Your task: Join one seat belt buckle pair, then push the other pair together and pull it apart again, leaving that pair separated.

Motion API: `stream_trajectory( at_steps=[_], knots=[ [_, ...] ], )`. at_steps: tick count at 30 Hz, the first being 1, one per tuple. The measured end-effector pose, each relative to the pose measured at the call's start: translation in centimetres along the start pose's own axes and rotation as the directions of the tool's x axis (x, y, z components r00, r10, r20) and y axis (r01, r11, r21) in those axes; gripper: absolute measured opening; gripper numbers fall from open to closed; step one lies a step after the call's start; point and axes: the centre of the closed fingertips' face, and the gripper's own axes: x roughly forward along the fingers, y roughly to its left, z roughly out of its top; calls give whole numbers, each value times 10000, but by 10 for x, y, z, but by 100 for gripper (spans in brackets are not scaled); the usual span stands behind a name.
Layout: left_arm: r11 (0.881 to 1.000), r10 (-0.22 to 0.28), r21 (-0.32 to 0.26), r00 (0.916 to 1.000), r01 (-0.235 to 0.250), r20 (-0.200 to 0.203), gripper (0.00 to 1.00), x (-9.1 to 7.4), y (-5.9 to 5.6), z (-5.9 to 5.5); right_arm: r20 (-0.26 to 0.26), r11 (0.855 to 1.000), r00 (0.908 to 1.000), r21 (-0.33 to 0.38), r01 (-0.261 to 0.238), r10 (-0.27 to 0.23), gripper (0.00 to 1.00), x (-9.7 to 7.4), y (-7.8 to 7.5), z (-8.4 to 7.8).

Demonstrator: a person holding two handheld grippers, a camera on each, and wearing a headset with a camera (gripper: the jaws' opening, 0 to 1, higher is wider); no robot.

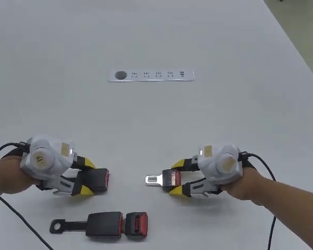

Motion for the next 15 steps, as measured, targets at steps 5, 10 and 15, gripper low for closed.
stream_trajectory(
  at_steps=[5,10,15],
  knots=[
    [10000,9,-32,10000,-9,-32,36,0,0,0,-119,9999,9999,128,105,-104,36,-11,-1,-12],
    [10000,-27,-2,9999,27,-102,36,0,0,-1,-94,9990,9993,278,355,-352,36,-23,-3,-21],
    [9998,83,-186,9999,-85,-134,36,1,0,0,-49,9979,9990,466,442,-440,37,-24,-2,-20]
  ],
)
